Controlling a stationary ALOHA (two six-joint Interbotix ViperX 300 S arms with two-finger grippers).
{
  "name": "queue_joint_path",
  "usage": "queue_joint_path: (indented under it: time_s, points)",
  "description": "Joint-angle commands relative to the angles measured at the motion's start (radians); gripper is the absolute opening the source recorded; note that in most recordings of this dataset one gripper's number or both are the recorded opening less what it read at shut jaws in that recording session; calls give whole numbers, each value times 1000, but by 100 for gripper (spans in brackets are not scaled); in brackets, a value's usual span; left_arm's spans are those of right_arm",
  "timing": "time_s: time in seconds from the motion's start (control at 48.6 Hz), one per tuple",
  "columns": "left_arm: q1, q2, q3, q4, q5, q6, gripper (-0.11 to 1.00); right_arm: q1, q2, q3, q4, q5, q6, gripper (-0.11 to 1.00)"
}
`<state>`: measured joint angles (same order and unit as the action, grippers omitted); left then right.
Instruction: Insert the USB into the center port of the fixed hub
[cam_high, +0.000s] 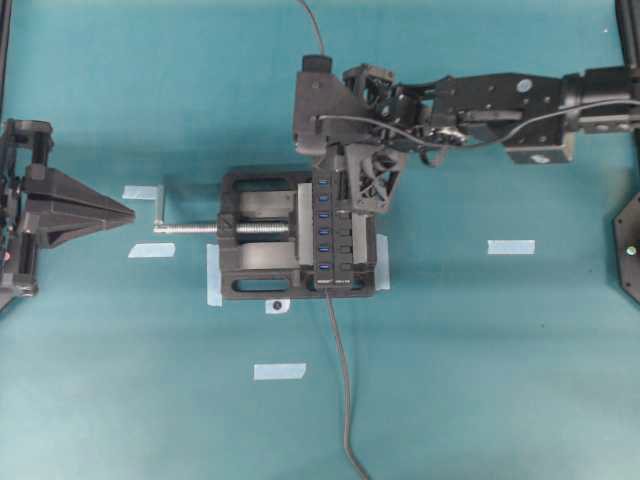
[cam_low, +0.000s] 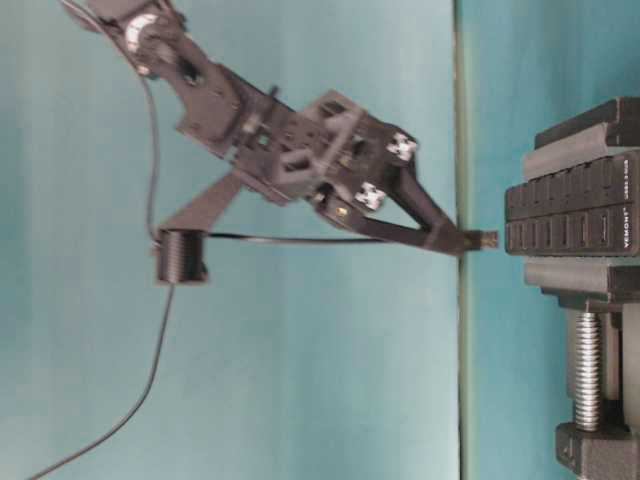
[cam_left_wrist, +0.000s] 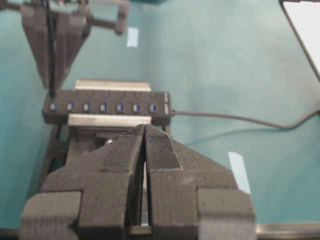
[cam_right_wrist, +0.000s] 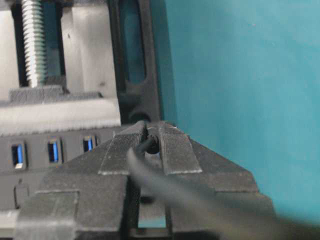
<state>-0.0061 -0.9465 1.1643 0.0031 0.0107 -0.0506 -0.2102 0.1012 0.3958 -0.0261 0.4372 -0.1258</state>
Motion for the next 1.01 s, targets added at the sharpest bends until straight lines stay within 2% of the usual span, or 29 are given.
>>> queue_joint_path:
  time_s: [0.0,0.412,0.741,0.988]
  points:
    - [0,5,-12,2,-2,-3,0,0,-41,-26,8,12,5,10]
    - [0,-2,-2,2,-2,-28,0,14,-83,-32,64,32,6,10]
    - [0,-3,-2,2,-2,-28,0,48,-86,-49,66,64,8,10]
    - [0,-3,-2,2,0,-29,0,57,-84,-40,66,60,58,10]
